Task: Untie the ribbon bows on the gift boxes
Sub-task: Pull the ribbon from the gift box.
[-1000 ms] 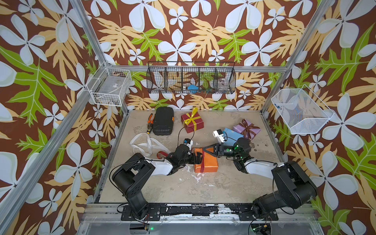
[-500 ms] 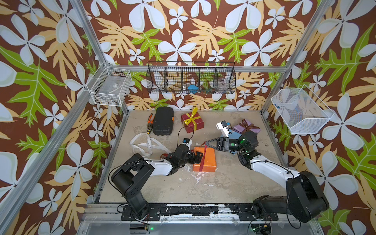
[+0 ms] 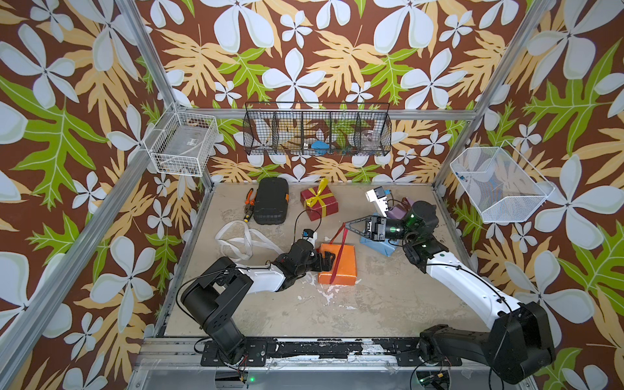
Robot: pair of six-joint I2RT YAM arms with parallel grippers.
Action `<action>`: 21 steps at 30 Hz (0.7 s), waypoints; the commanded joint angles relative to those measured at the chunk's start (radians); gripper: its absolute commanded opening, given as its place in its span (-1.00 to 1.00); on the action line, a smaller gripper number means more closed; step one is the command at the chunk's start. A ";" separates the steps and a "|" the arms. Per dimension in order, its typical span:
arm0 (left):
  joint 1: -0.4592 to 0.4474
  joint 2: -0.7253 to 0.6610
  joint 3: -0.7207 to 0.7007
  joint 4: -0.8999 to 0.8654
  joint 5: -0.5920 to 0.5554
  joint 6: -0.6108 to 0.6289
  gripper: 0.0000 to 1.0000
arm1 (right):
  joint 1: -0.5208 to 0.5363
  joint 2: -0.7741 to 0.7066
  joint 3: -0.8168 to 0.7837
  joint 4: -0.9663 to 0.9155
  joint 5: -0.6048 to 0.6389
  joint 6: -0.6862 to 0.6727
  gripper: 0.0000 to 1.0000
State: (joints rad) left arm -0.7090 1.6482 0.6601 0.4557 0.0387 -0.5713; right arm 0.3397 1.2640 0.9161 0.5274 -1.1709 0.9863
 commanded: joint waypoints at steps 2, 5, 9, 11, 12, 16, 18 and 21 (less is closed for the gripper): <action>0.000 0.003 -0.013 -0.241 -0.042 0.052 0.99 | -0.002 -0.014 0.060 -0.037 0.044 -0.069 -1.00; 0.000 -0.005 -0.008 -0.248 -0.040 0.056 0.99 | -0.002 -0.015 0.092 -0.054 0.067 -0.070 -1.00; 0.000 -0.013 -0.001 -0.260 -0.041 0.063 0.99 | -0.003 -0.009 0.173 -0.120 0.081 -0.099 -1.00; 0.001 -0.017 -0.001 -0.264 -0.044 0.064 0.99 | -0.003 -0.005 0.226 -0.174 0.094 -0.132 -1.00; 0.000 -0.019 -0.001 -0.265 -0.043 0.066 0.99 | -0.002 -0.003 0.249 -0.192 0.098 -0.142 -1.00; 0.000 -0.026 -0.002 -0.270 -0.047 0.066 0.99 | -0.002 0.010 0.318 -0.226 0.105 -0.147 -1.00; 0.000 -0.032 -0.003 -0.271 -0.048 0.067 0.99 | -0.002 0.013 0.339 -0.245 0.107 -0.155 -1.00; 0.001 -0.040 -0.002 -0.279 -0.058 0.072 0.99 | -0.003 0.013 0.358 -0.266 0.111 -0.167 -1.00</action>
State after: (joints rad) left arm -0.7090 1.6043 0.6666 0.3733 0.0082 -0.5484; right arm 0.3382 1.2804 1.2545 0.2245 -1.0805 0.8452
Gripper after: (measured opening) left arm 0.996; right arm 0.050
